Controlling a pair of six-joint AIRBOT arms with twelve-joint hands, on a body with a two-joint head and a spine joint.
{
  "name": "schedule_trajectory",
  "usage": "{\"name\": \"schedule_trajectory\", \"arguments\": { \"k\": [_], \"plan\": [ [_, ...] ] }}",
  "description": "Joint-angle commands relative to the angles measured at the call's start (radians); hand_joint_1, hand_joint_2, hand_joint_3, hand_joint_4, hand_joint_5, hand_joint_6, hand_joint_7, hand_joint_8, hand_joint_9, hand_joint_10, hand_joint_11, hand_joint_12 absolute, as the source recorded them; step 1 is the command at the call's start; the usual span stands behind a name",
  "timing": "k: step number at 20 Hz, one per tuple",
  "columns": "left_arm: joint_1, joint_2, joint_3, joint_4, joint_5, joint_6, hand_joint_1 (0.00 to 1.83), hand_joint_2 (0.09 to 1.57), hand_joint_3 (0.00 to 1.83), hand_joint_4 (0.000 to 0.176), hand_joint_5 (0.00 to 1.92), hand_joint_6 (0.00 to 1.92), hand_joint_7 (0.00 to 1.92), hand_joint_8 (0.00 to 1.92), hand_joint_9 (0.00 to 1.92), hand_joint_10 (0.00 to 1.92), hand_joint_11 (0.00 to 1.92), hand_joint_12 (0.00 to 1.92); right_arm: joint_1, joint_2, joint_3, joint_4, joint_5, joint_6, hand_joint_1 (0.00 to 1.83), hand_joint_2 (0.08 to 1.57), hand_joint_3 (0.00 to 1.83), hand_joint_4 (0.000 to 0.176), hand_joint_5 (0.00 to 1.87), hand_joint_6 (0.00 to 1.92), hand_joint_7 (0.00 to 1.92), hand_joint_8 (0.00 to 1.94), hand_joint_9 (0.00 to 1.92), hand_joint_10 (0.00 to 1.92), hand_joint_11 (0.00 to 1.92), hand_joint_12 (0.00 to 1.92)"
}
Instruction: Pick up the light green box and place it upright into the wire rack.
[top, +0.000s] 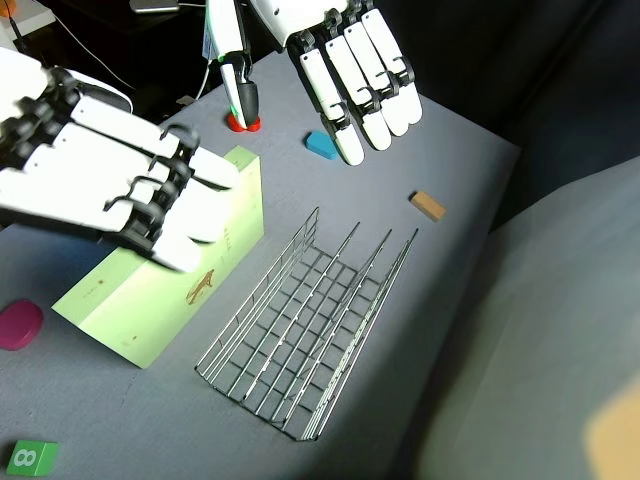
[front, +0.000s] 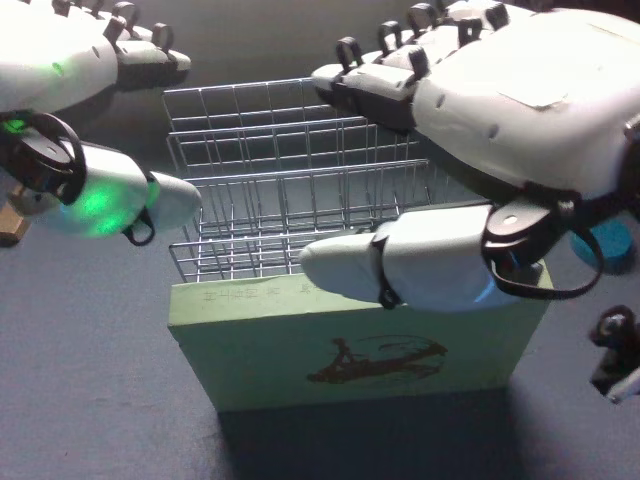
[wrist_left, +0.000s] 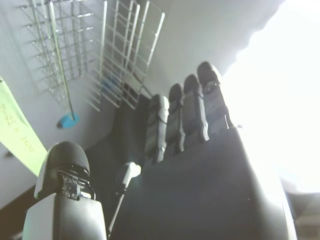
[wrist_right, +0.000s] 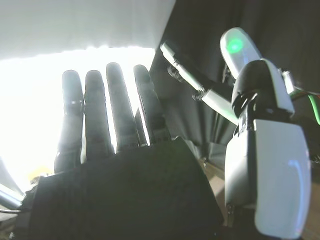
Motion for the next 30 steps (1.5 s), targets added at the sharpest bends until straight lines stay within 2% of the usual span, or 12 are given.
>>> {"name": "schedule_trajectory", "arguments": {
  "k": [1, 2, 4, 6, 8, 12, 16, 19, 27, 30],
  "plan": [
    [-0.009, -0.003, 0.004, 0.069, -0.042, 0.008, 0.25, 1.19, 0.00, 0.029, 0.14, 0.00, 0.09, 0.00, 0.06, 0.01, 0.00, 0.22, 0.023, -0.009, 0.011, -0.012, 0.009, -0.027, 0.25, 0.99, 0.00, 0.030, 0.14, 0.00, 0.21, 0.00, 0.17, 0.00, 0.00, 0.66],
    [-0.005, -0.002, 0.006, 0.069, -0.046, 0.013, 0.25, 1.19, 0.00, 0.029, 0.14, 0.00, 0.08, 0.00, 0.06, 0.01, 0.00, 0.22, 0.044, -0.031, 0.037, 0.090, 0.011, -0.074, 0.31, 0.97, 0.00, 0.031, 0.14, 0.00, 0.21, 0.00, 0.17, 0.00, 0.00, 0.66],
    [-0.005, -0.002, 0.012, 0.069, -0.040, 0.028, 0.25, 1.19, 0.00, 0.029, 0.12, 0.00, 0.07, 0.00, 0.06, 0.01, 0.00, 0.21, 0.055, -0.072, 0.073, 0.172, 0.011, -0.136, 0.39, 0.96, 0.00, 0.031, 0.13, 0.00, 0.20, 0.00, 0.17, 0.00, 0.00, 0.63],
    [-0.003, -0.002, 0.019, 0.069, -0.038, 0.045, 0.25, 1.19, 0.00, 0.029, 0.12, 0.00, 0.07, 0.00, 0.06, 0.01, 0.00, 0.21, 0.048, -0.106, 0.095, 0.204, -0.004, -0.207, 0.47, 0.96, 0.00, 0.030, 0.13, 0.00, 0.19, 0.00, 0.16, 0.00, 0.00, 0.57],
    [0.004, -0.001, 0.033, 0.069, -0.045, 0.064, 0.25, 1.20, 0.00, 0.029, 0.12, 0.00, 0.07, 0.00, 0.06, 0.00, 0.00, 0.21, 0.039, -0.142, 0.135, 0.257, 0.008, -0.228, 0.60, 0.93, 0.00, 0.030, 0.14, 0.00, 0.19, 0.00, 0.15, 0.00, 0.00, 0.56],
    [0.008, 0.000, 0.071, 0.069, -0.056, 0.108, 0.25, 1.20, 0.00, 0.029, 0.13, 0.00, 0.08, 0.00, 0.06, 0.00, 0.00, 0.21, 0.040, -0.198, 0.179, 0.346, -0.005, -0.283, 0.70, 0.93, 0.00, 0.032, 0.14, 0.00, 0.19, 0.00, 0.15, 0.00, 0.00, 0.55],
    [0.009, 0.000, 0.091, 0.068, -0.028, 0.185, 0.25, 1.20, 0.00, 0.029, 0.13, 0.00, 0.08, 0.00, 0.05, 0.00, 0.00, 0.19, 0.041, -0.231, 0.200, 0.401, -0.009, -0.290, 0.73, 0.92, 0.00, 0.033, 0.14, 0.00, 0.18, 0.00, 0.13, 0.00, 0.00, 0.53],
    [0.002, -0.001, 0.107, -0.021, 0.004, 0.342, 0.25, 1.20, 0.00, 0.029, 0.13, 0.00, 0.08, 0.00, 0.04, 0.00, 0.00, 0.17, 0.036, -0.266, 0.226, 0.461, -0.023, -0.298, 0.75, 0.92, 0.00, 0.034, 0.13, 0.00, 0.17, 0.00, 0.12, 0.00, 0.00, 0.50],
    [-0.029, -0.001, 0.119, -0.023, 0.065, 0.464, 0.25, 1.20, 0.00, 0.029, 0.13, 0.00, 0.08, 0.00, 0.04, 0.00, 0.00, 0.15, 0.010, -0.329, 0.272, 0.486, -0.044, -0.278, 0.75, 0.93, 0.00, 0.033, 0.12, 0.00, 0.15, 0.00, 0.11, 0.00, 0.00, 0.45],
    [-0.038, -0.001, 0.131, -0.023, 0.076, 0.477, 0.25, 1.21, 0.00, 0.028, 0.14, 0.00, 0.08, 0.00, 0.04, 0.00, 0.00, 0.14, 0.005, -0.340, 0.282, 0.486, -0.053, -0.270, 0.75, 0.94, 0.00, 0.034, 0.12, 0.00, 0.15, 0.00, 0.10, 0.00, 0.00, 0.45]
  ]
}}
